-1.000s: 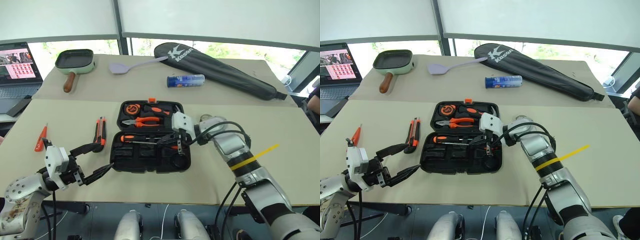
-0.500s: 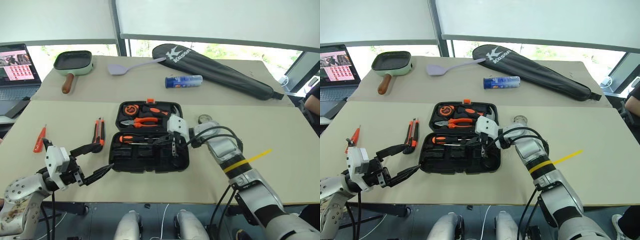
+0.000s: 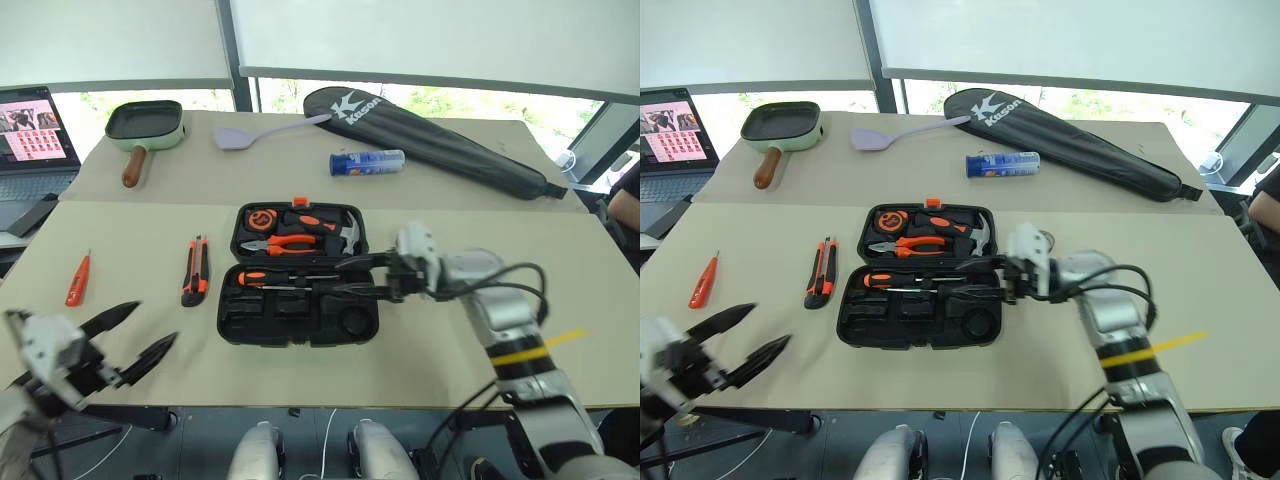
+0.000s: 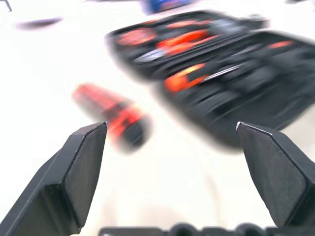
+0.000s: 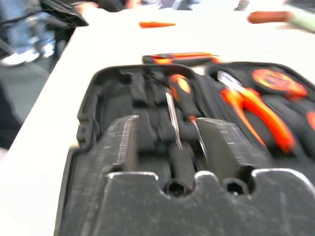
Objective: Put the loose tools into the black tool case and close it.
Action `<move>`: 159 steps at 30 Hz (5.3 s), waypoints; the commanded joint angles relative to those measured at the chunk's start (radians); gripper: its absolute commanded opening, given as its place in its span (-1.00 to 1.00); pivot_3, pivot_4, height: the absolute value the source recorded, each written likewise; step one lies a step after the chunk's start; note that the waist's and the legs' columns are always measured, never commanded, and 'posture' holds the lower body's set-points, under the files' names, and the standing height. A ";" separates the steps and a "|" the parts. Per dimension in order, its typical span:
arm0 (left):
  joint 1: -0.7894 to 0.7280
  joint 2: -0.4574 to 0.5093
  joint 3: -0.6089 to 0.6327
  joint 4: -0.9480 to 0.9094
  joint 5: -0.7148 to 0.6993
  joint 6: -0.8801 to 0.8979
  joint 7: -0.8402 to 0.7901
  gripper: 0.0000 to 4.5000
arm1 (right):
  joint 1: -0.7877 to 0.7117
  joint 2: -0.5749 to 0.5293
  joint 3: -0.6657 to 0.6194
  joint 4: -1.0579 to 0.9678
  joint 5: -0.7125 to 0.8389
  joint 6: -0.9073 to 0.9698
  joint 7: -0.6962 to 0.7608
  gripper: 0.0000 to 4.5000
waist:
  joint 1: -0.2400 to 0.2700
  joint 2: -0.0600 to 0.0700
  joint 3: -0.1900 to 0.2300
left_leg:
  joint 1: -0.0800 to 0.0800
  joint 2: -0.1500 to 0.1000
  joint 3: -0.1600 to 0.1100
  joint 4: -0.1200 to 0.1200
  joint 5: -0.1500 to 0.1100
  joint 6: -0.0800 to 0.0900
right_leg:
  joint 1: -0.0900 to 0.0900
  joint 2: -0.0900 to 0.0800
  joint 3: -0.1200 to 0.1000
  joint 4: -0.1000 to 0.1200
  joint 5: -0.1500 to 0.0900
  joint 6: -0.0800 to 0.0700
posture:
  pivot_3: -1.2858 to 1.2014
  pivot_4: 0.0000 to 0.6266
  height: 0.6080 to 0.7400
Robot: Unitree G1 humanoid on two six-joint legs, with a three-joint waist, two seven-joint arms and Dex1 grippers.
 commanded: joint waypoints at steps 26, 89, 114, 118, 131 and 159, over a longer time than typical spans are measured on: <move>-0.683 0.402 -0.148 0.634 0.035 0.618 0.577 1.00 | 0.007 0.109 -0.038 -0.285 0.209 -0.066 -0.137 0.99 | 0.019 -0.007 0.000 | 0.014 0.000 0.001 -0.005 0.001 -0.002 | 0.010 0.002 -0.001 0.002 -0.001 -0.001 | 0.03 -0.52 1.00; -1.136 0.287 -1.032 0.429 0.596 0.025 -0.431 -0.80 | 0.140 -0.285 -0.042 -0.436 0.159 0.268 -0.174 1.00 | 0.027 -0.009 0.000 | -0.004 -0.001 0.002 0.004 0.002 -0.002 | 0.000 0.004 -0.001 0.004 -0.001 0.000 | 0.03 -0.52 1.00; -1.125 0.252 -0.926 0.371 0.487 0.063 -0.418 0.42 | 0.130 -0.277 -0.020 -0.446 0.192 0.325 -0.121 1.00 | 0.025 -0.007 0.000 | -0.004 0.001 0.001 0.004 0.002 -0.002 | -0.001 0.007 0.001 0.004 -0.001 0.000 | 0.03 -0.52 1.00; -1.123 0.231 -0.878 0.368 0.429 0.050 -0.407 0.42 | 0.140 -0.278 -0.023 -0.453 0.205 0.350 -0.104 1.00 | 0.025 -0.007 0.000 | -0.005 0.001 0.000 0.005 0.002 -0.002 | -0.001 0.006 0.001 0.004 -0.001 0.000 | 0.03 -0.52 1.00; -1.042 0.102 -0.807 0.546 0.354 -0.094 -0.368 -0.90 | 0.166 -0.252 -0.033 -0.457 0.197 0.346 -0.147 1.00 | 0.025 -0.007 0.000 | -0.004 0.000 0.000 0.005 0.002 -0.002 | -0.001 0.006 0.000 0.004 0.000 0.000 | 0.03 -0.52 1.00; -0.930 0.110 -0.779 0.552 0.359 -0.130 -0.281 -1.00 | 0.122 -0.197 -0.022 -0.408 0.202 0.332 -0.166 1.00 | 0.019 -0.002 -0.004 | 0.000 0.000 0.000 0.005 0.002 -0.002 | 0.003 0.006 0.001 0.004 0.000 0.001 | 0.03 -0.52 1.00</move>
